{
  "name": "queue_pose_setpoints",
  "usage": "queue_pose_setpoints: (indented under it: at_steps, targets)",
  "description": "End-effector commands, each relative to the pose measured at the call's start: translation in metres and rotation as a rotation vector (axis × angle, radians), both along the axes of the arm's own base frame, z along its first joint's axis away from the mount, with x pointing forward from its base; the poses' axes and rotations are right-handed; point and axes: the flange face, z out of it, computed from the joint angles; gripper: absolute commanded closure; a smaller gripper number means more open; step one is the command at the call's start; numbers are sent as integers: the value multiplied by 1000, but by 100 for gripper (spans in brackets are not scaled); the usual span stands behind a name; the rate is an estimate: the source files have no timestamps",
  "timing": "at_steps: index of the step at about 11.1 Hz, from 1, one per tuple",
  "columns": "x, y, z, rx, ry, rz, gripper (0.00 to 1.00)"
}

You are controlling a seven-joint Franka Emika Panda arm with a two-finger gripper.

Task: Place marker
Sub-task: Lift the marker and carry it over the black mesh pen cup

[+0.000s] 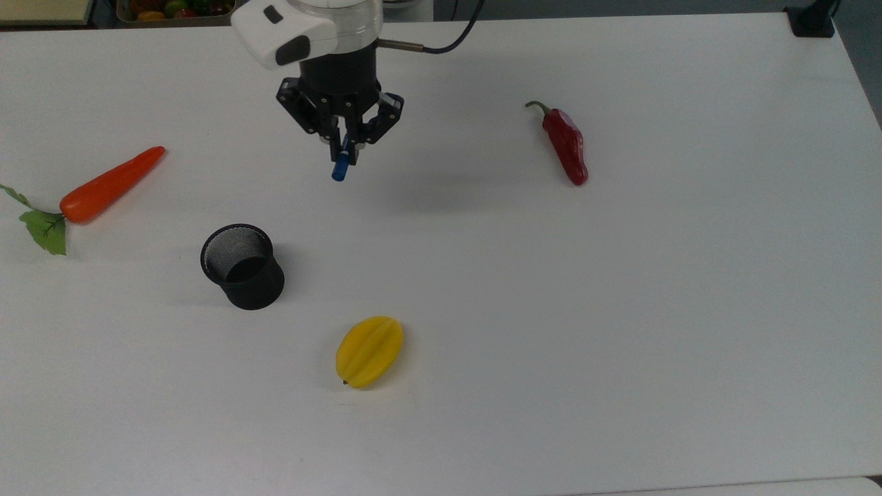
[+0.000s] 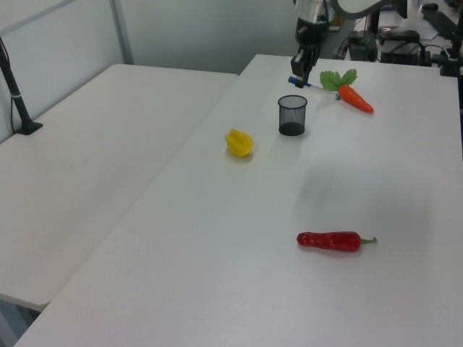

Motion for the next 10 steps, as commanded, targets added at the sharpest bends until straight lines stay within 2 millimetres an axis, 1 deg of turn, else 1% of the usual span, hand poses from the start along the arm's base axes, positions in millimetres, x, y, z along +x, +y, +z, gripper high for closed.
queue_pose_setpoints:
  at_steps: [1, 3, 5, 7, 8, 10]
  targets:
    - [15, -35, -1, -14, -154, -20, 88]
    - [26, -57, -9, -20, -275, -46, 87]
    - [38, -79, -21, -22, -357, -68, 87]
    - [44, -92, -29, -25, -403, -79, 87]
    - [48, -103, -35, -30, -437, -90, 87]
    - [57, -115, -53, -41, -502, -93, 87]
